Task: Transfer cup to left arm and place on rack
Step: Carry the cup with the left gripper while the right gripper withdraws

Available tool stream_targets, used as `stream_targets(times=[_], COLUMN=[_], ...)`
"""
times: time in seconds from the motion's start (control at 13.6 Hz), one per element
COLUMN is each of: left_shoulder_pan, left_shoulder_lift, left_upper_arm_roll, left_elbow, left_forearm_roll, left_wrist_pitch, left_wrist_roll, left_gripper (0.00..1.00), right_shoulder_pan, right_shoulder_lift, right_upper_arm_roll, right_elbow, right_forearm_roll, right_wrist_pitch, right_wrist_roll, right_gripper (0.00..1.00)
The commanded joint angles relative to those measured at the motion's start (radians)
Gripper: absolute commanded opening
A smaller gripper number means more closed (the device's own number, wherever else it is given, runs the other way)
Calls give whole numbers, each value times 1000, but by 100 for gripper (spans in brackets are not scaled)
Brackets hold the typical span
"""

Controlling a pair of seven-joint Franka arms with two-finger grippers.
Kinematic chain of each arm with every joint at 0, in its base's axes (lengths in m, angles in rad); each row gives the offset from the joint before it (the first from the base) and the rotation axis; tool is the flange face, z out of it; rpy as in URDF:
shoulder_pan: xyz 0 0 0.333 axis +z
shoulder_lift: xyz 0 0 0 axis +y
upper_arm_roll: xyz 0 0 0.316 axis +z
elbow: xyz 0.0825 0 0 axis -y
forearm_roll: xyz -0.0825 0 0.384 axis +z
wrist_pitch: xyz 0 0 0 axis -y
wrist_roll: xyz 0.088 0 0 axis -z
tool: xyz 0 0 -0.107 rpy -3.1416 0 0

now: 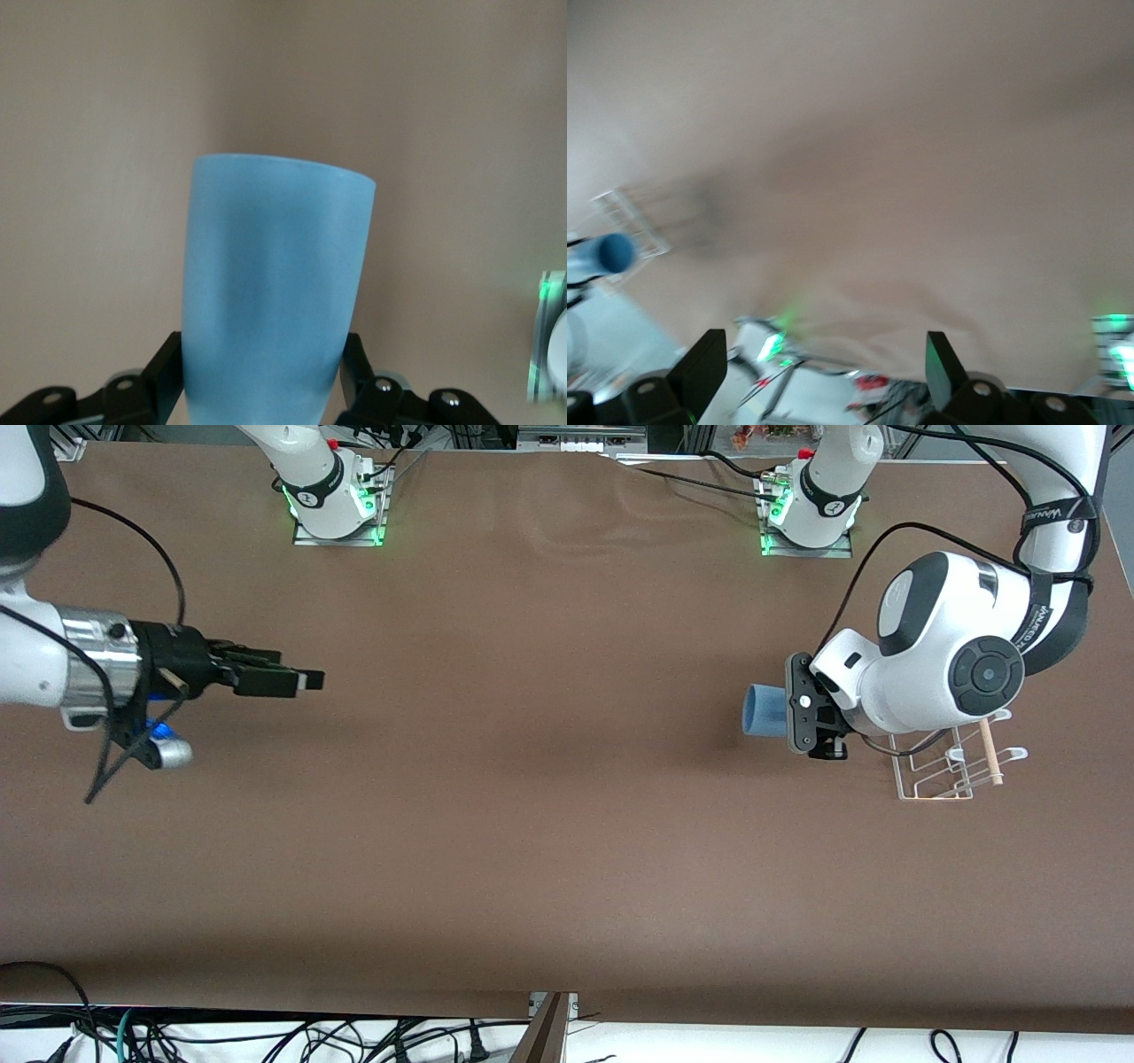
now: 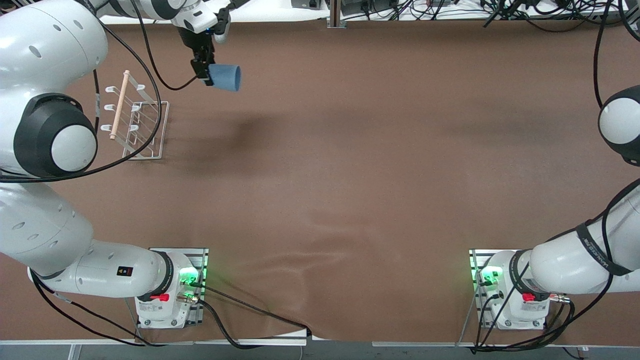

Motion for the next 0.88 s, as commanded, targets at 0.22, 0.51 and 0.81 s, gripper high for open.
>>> stream_targets(times=[0.22, 0.51, 0.81], left_shoulder_pan=[-71, -129, -108], left_shoulder_lift=[10, 27, 41], left_upper_arm_roll=[-10, -11, -4], left_elbow=[35, 29, -14], left_forearm_roll=[495, 736, 880], left_wrist_pitch=[-222, -463, -540], left_wrist_roll=[-246, -405, -450], left_gripper=[0, 0, 0], right_shoulder_pan=[40, 46, 46], right_shoulder_lift=[-19, -66, -293], right_upper_arm_roll=[18, 18, 15], right_elbow=[-80, -212, -591], right_forearm_roll=[-319, -396, -430], right_wrist_pitch=[6, 116, 424], right_wrist_roll=[-185, -208, -274], right_gripper=[99, 99, 99])
